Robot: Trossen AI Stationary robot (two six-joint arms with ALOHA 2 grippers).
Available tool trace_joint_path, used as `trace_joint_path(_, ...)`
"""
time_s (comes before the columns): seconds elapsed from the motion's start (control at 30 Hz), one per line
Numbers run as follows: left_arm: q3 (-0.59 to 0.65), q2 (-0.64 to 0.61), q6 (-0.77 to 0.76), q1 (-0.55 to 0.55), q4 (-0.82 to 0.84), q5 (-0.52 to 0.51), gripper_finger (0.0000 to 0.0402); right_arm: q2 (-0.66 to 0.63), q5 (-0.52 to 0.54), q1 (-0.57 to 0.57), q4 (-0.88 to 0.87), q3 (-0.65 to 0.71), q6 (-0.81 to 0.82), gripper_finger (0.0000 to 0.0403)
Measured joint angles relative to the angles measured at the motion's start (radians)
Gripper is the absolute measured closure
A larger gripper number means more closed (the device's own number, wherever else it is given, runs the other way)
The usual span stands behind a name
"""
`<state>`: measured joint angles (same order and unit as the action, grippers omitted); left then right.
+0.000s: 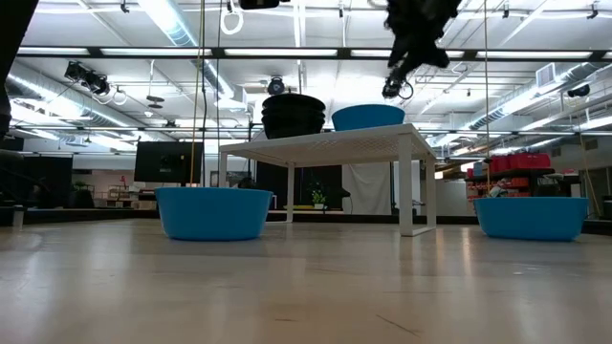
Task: Pick & Place Mini bowls
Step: Stack the left blue bowl on top of the other blue bowl on the shelf
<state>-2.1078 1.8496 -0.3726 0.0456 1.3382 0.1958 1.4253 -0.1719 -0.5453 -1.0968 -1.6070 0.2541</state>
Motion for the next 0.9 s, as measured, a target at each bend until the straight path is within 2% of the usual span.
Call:
trace_joint_path(0.2,0.000,0.000,0.017,0.000,-0.051,-0.020,0.0204,-0.123,0.000,0.058,0.122,0.000,-0.079,0.0255)
trace_joint_path(0.43,0.000,0.000,-0.026,-0.002,-0.100,-0.019,0.0204,-0.227,-0.002,0.176,0.206,0.000,-0.079,0.0257)
trace_joint_path(0.67,0.000,0.000,-0.118,-0.003,-0.092,-0.019,0.0204,-0.270,-0.004,0.309,0.248,-0.001,-0.083,0.0257)
trace_joint_path(0.9,0.000,0.000,-0.315,-0.003,-0.020,-0.028,0.0204,-0.273,-0.004,0.388,0.289,-0.001,-0.114,0.0257)
